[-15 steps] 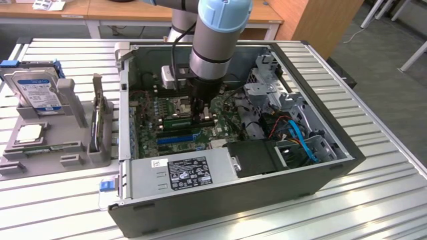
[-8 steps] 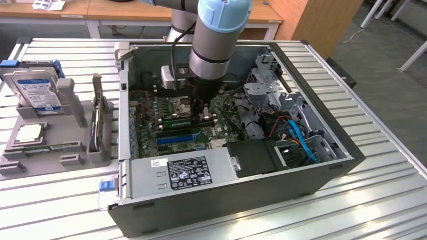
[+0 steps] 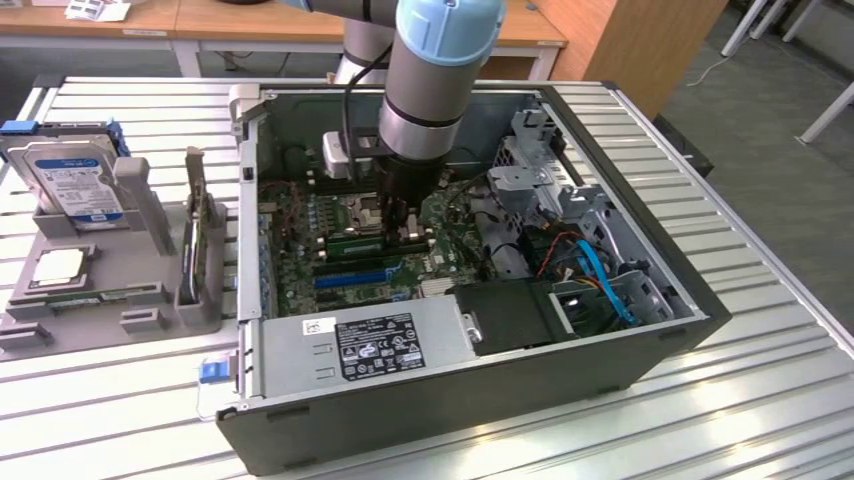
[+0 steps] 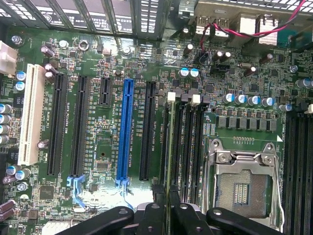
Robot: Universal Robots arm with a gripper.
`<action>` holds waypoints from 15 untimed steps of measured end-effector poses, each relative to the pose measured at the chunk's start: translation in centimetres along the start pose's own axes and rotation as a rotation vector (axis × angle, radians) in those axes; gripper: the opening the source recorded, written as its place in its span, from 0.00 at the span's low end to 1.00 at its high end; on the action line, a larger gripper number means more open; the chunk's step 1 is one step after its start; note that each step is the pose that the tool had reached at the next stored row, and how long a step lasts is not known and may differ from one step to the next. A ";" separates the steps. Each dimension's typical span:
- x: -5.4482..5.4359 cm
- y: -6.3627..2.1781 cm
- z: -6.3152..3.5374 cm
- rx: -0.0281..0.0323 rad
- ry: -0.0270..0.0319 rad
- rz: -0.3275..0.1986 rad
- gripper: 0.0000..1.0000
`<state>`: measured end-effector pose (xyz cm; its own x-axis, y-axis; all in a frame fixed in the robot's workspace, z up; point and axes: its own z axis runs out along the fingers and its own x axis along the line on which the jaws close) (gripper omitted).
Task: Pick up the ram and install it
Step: 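Insert the ram into the slot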
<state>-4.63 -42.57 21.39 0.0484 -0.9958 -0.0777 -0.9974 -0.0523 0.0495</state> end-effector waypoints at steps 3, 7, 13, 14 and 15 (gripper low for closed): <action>0.0 -0.01 0.00 -0.0003 0.0000 0.000 0.14; 0.0 -0.01 0.00 -0.0002 0.0000 0.000 0.14; 0.0 -0.01 0.01 -0.0003 -0.0002 0.000 0.15; 0.0 -0.01 0.01 -0.0001 -0.0002 0.000 0.20; 0.0 -0.01 0.01 -0.0002 -0.0002 0.000 0.20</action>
<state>-4.62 -42.57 21.38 0.0485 -0.9958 -0.0778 -0.9974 -0.0524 0.0496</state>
